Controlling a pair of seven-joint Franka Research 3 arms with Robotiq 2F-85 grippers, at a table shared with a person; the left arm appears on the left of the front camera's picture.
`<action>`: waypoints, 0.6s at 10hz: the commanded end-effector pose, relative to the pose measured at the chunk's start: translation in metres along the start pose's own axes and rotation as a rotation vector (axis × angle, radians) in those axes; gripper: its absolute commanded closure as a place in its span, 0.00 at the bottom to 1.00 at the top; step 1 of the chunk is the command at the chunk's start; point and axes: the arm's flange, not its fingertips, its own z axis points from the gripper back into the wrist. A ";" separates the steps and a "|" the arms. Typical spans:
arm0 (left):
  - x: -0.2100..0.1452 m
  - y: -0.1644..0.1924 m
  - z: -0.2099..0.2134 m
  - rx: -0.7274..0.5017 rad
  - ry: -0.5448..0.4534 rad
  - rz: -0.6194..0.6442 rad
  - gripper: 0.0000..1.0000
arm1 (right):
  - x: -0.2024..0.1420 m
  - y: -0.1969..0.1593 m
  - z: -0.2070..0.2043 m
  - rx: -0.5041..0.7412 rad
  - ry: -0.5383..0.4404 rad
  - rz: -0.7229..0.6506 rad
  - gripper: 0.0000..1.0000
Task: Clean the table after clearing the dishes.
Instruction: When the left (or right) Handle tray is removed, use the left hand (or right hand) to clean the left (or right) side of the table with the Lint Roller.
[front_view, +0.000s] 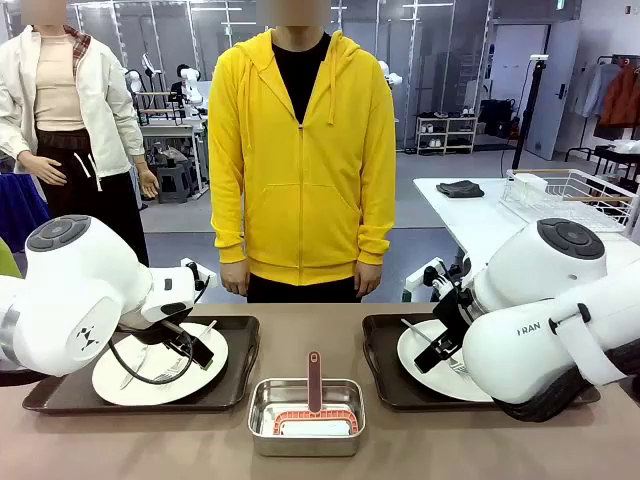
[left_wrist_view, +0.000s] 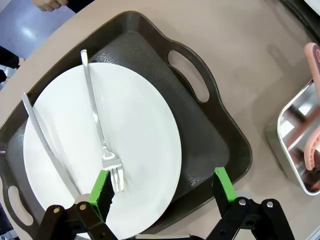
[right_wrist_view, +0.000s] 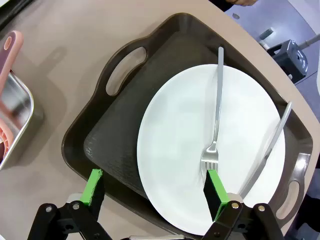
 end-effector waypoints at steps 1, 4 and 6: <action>0.000 0.000 0.000 0.000 0.000 0.000 0.00 | 0.000 0.000 0.000 0.000 -0.001 0.000 0.00; 0.000 0.000 0.000 0.000 0.000 0.000 0.00 | 0.000 0.000 0.000 0.000 -0.001 0.000 0.00; 0.000 0.000 0.000 0.000 0.000 0.000 0.00 | 0.000 0.000 0.000 0.000 -0.001 0.000 0.00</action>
